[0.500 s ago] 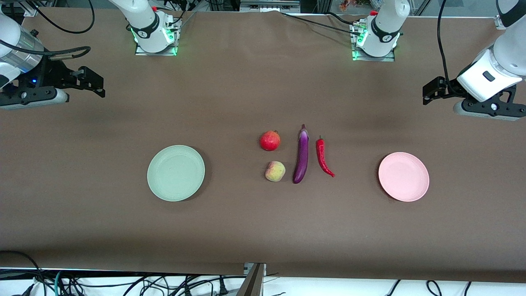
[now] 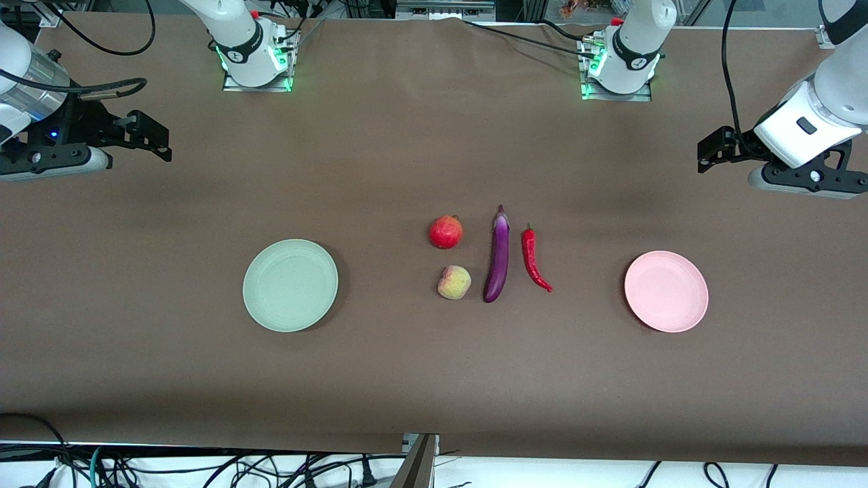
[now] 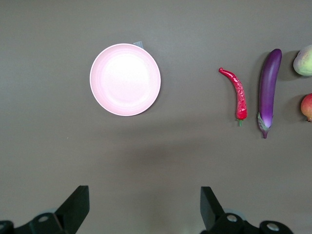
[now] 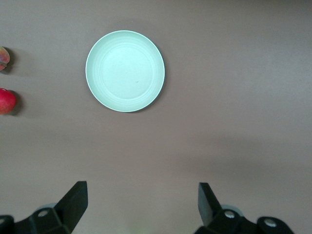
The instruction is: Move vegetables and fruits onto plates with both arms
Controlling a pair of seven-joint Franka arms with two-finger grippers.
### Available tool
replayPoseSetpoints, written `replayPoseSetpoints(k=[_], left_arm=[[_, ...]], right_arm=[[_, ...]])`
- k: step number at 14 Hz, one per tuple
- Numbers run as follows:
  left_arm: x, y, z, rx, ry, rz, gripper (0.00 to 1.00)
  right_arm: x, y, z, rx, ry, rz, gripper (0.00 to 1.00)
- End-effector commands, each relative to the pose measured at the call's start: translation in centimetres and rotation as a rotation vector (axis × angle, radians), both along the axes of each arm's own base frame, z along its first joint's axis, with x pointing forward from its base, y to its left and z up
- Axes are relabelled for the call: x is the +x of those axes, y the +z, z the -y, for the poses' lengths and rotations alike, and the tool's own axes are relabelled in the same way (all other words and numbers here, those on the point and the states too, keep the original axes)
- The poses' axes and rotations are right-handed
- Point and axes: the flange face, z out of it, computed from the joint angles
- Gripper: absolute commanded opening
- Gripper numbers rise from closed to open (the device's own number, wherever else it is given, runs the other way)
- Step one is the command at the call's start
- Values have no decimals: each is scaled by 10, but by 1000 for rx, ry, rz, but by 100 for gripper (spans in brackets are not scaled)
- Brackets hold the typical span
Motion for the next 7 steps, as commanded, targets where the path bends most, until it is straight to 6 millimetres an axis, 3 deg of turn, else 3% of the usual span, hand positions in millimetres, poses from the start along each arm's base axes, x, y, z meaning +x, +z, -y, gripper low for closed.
replayPoseSetpoints(k=[1, 7], left_arm=[[-1, 7, 1, 9, 5, -2, 100], [-1, 7, 1, 9, 5, -2, 100]], right_arm=[[1, 3, -1, -2, 0, -3, 100], [-2, 1, -2, -4, 2, -20, 100]])
